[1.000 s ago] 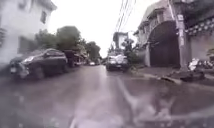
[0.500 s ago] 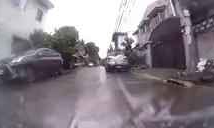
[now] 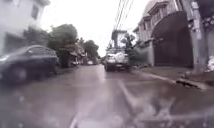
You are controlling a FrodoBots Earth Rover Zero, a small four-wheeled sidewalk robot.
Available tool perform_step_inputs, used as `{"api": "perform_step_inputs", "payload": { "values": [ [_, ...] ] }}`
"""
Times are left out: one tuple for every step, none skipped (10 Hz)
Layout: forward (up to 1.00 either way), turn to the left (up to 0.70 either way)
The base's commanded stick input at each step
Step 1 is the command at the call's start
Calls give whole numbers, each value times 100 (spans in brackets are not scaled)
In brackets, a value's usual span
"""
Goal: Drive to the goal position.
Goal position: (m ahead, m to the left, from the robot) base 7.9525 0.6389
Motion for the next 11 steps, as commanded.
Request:
{"api": "perform_step_inputs", "payload": {
  "values": [
    [100, 19],
    [100, 0],
    [100, 0],
    [100, 0],
    [100, 0],
    [100, 0],
    [100, 0],
    [100, 0],
    [100, 0],
    [100, 0],
    [100, 0]
  ]
}}
